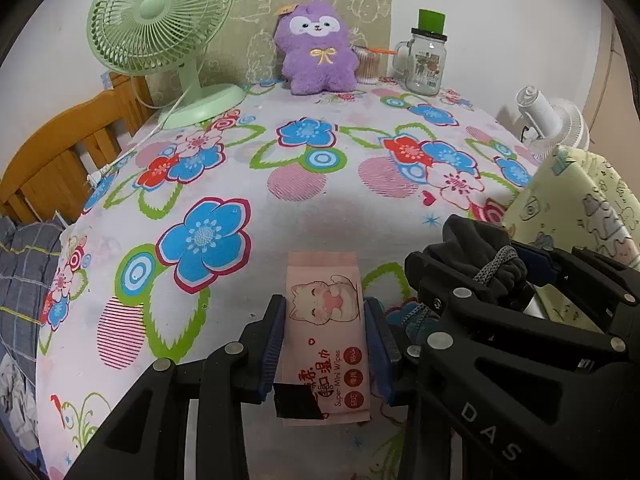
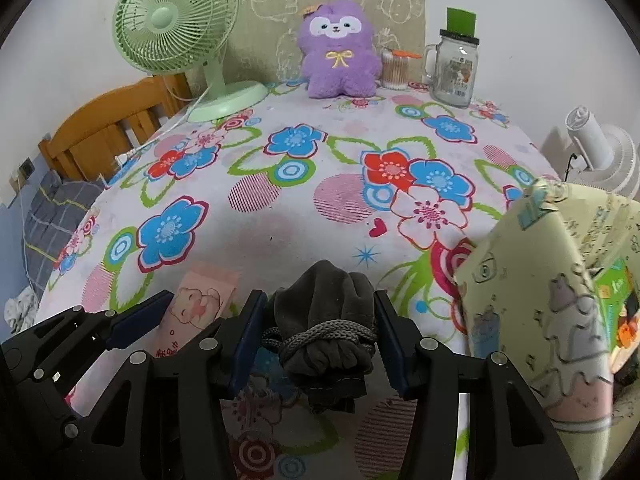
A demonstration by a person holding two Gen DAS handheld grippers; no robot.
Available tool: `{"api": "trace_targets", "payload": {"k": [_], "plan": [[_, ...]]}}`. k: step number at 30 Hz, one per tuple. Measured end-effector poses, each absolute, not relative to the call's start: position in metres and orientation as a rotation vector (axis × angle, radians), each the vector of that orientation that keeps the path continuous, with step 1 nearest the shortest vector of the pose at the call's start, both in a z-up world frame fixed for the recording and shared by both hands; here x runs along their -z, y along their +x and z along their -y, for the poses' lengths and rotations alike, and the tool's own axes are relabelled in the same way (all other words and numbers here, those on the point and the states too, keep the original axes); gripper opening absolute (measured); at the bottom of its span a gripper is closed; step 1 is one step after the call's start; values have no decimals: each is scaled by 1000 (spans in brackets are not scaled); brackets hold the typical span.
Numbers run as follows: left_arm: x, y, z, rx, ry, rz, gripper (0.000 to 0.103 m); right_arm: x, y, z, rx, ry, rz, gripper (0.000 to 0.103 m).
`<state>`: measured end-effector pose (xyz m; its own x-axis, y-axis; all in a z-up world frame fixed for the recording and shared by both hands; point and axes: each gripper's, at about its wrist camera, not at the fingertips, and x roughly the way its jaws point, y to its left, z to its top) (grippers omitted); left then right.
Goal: Organize soft objects
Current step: 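Lift and carry the gray sock with the right gripper while the left carries the pink pack to the basket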
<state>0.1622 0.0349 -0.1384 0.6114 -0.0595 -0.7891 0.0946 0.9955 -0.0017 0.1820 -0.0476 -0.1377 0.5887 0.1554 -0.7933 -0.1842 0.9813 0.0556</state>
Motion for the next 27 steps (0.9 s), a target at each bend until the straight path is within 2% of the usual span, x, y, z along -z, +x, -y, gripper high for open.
{"api": "trace_targets", "payload": {"k": [27], "plan": [[84,106,-3,101,81,-770,40,83,122,77,-167,-10,-785,56]]}}
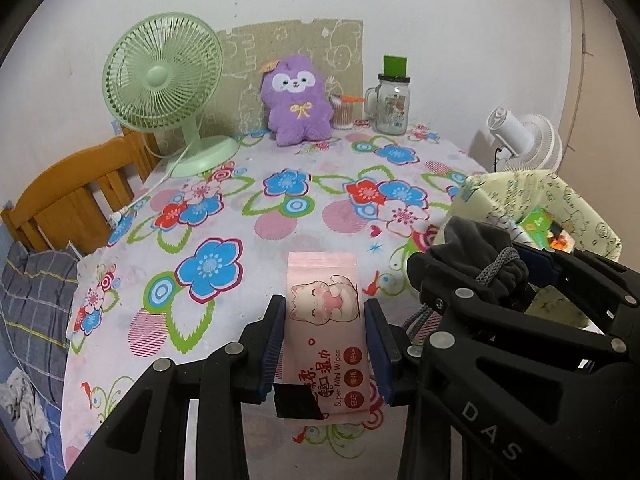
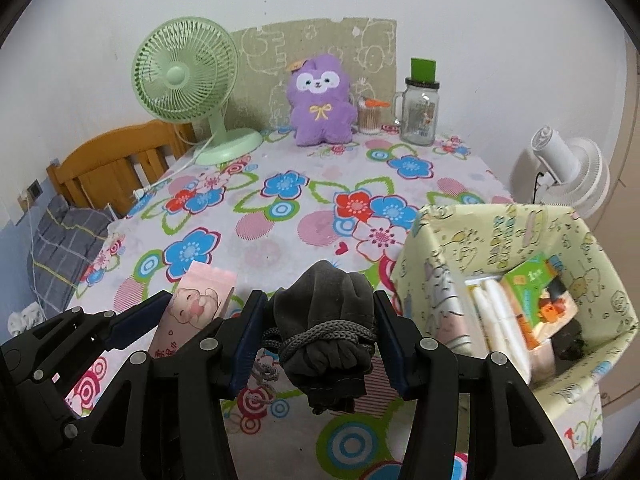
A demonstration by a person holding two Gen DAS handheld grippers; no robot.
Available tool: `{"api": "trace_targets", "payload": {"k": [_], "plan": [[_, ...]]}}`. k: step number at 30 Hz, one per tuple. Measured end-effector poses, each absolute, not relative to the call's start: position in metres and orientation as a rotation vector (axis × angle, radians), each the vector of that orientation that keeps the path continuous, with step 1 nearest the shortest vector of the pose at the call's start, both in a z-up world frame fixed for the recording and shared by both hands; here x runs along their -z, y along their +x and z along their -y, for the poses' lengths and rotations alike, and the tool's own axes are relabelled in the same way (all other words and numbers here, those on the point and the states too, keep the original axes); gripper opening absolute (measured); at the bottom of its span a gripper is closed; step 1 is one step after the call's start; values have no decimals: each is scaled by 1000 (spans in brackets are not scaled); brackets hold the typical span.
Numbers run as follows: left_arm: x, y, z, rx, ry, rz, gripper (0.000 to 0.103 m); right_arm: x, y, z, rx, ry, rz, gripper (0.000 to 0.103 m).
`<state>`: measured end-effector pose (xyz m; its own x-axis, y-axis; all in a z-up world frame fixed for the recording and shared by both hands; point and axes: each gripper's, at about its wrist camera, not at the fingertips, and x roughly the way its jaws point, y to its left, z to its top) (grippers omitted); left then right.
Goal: Organize soft objects
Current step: 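Lift and carry the gray sock with the right gripper while the left carries the pink pack to the basket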
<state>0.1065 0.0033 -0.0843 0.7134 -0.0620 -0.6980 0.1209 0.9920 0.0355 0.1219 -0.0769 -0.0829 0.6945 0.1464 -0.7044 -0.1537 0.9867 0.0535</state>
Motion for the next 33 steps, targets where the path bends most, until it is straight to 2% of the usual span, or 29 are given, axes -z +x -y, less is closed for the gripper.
{"api": "trace_targets", "payload": {"k": [33], "plan": [[16,71,40,138,119,-604,40,5,73,124,-152,17,-609,56]]}}
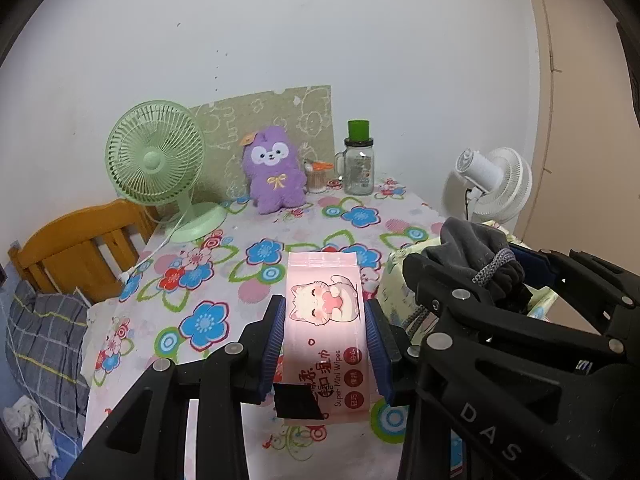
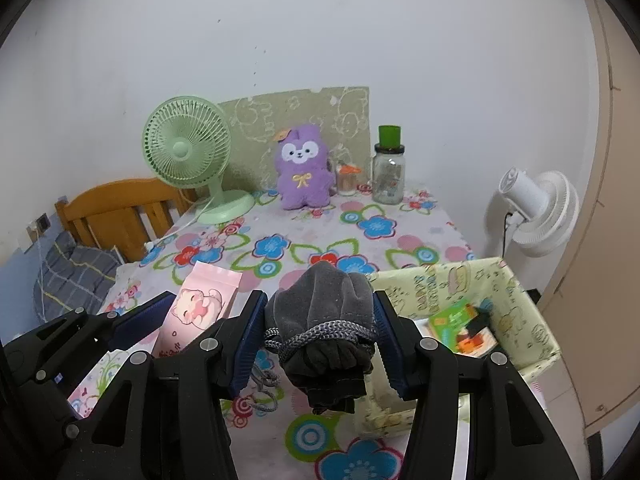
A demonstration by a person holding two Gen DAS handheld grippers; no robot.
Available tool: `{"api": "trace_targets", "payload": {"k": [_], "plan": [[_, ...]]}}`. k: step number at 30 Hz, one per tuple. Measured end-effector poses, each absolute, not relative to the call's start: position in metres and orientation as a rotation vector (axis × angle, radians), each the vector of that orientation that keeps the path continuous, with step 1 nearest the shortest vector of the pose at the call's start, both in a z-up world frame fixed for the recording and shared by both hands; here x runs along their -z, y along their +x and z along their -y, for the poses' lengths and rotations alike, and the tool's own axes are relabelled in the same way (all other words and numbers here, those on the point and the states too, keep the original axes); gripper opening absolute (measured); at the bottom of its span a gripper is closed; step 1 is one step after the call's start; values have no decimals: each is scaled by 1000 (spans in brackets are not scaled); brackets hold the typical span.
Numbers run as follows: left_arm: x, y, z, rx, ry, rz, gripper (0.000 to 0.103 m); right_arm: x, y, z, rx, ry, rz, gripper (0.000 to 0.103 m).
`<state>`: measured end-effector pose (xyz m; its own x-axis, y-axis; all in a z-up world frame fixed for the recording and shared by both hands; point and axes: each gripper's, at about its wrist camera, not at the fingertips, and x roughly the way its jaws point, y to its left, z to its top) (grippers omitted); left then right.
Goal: Organize soft objects
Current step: 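Lift and carry the gray sock with the right gripper while the left carries the pink pack to the basket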
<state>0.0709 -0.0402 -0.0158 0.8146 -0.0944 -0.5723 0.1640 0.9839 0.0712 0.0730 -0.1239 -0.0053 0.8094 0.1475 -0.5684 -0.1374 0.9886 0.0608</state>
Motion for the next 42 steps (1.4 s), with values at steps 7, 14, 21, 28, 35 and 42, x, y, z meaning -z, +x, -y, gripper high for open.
{"api": "trace_targets", "payload": {"k": [7,14,21,28,35,42], "plan": [[6,72,51,166,121,-584,40,-9,70,135,-128,11,-587,56],[-1,74,69,200,132,-567,40,-18,68,149,-100,13,-569,56],[-2,79,88,230,142,-562,40,-23,67,167,-64,7,-559,56],[1,87,107,248,155,-569,40,-23,72,185,-38,17,-560,56],[6,97,125,254,166,-583,40,-17,80,204,-24,28,-570,56],[14,107,141,266,169,-604,40,-9,89,220,-11,36,-585,56]]}}
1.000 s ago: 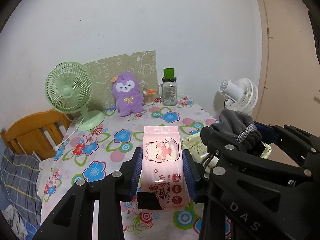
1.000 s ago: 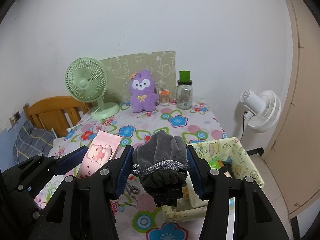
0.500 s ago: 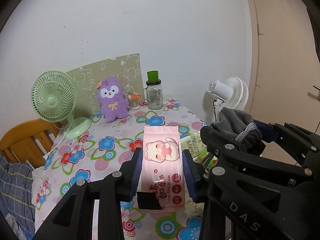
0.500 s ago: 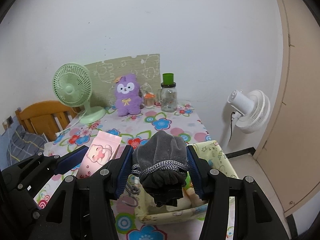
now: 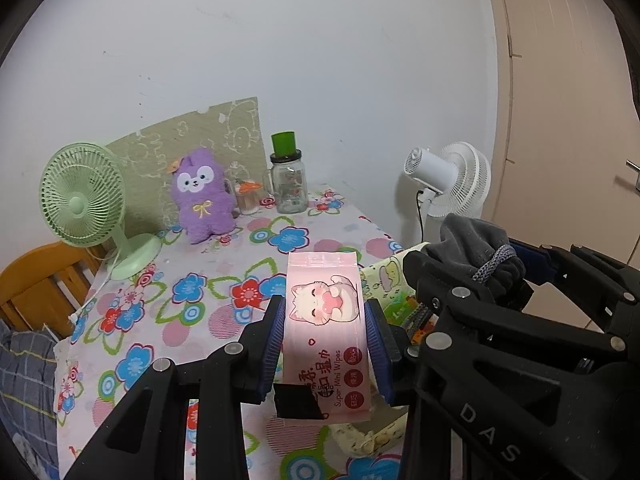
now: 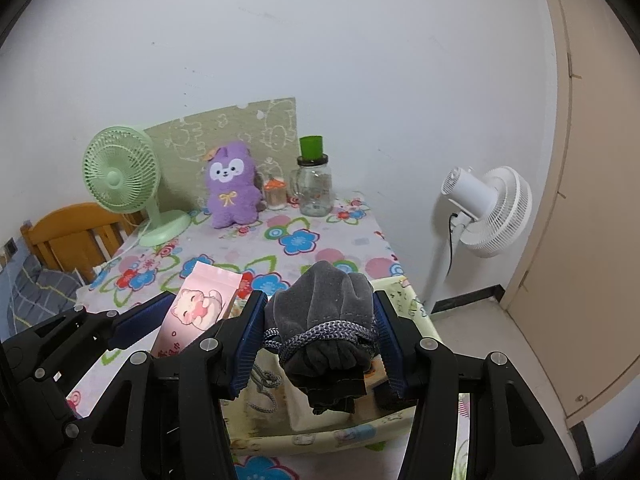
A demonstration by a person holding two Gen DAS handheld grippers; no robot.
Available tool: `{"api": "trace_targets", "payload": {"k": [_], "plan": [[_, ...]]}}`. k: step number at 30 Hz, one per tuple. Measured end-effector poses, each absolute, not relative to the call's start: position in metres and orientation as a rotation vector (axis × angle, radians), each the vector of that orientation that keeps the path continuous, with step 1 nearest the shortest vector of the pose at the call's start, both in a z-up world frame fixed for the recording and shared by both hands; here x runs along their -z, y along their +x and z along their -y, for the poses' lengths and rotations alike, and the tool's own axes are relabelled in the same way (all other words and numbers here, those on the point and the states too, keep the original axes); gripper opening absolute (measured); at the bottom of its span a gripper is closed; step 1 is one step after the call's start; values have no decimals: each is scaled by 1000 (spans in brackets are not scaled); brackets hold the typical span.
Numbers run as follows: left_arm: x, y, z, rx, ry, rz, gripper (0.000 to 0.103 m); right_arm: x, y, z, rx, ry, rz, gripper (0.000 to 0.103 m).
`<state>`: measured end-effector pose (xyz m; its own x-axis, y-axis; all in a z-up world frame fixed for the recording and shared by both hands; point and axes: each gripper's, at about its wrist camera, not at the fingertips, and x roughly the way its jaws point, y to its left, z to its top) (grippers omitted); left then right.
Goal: Organize soft objects
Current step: 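Lift and carry the gray sock with the right gripper while the left carries the pink pack to the basket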
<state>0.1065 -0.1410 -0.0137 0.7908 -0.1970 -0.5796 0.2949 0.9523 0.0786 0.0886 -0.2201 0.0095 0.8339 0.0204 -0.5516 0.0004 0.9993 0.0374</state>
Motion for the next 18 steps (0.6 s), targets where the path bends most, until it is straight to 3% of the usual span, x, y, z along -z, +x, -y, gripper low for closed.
{"api": "trace_targets", "payload": {"k": [18], "plan": [[34,126,176,304,174,-666,40,8,104,256,29,40,-625,56]]}}
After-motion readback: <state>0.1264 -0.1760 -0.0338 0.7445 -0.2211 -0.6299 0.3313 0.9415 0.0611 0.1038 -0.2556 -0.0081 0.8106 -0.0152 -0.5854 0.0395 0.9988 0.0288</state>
